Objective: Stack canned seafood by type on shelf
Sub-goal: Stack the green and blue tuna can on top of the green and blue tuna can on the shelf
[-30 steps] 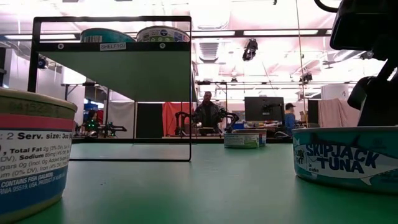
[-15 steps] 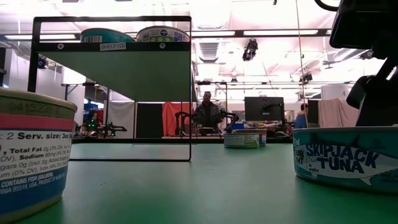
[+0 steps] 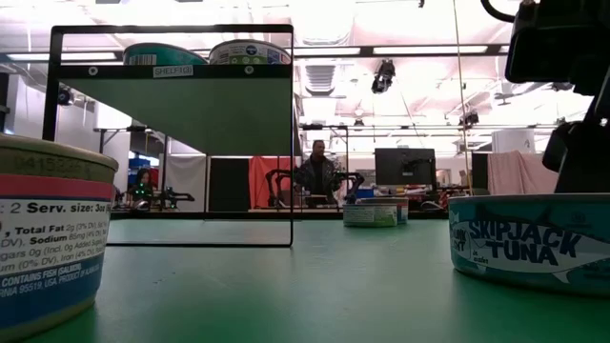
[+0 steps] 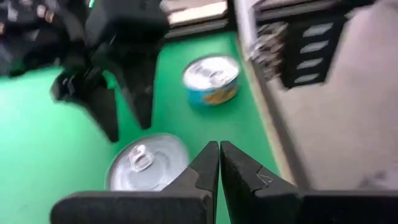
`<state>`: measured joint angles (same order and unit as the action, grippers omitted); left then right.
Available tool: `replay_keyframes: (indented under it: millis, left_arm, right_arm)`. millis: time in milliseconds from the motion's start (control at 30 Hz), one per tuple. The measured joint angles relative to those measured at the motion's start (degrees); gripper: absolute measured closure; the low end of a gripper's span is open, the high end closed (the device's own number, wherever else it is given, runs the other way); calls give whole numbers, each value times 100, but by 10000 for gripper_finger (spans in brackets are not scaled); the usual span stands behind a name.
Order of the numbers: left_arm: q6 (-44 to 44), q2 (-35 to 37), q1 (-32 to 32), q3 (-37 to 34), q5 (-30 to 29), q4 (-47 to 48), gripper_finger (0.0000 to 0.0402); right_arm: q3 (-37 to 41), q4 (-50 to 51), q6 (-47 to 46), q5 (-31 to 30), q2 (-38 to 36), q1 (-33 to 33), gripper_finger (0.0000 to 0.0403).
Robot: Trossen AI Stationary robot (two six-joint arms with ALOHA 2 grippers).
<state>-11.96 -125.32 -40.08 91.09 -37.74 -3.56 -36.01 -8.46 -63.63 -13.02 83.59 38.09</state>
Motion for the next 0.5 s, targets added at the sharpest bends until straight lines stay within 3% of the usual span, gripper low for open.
replay_keyframes:
  millis: [167, 500]
  left_arm:
    - [-144, -312, 80, 302, -292, 184, 402]
    - [-648, -673, 235, 588, -283, 622, 402]
  right_arm:
    - [0, 167, -92, -2, 4, 0, 48]
    - [0, 153, -101, -43, 173, 0, 48]
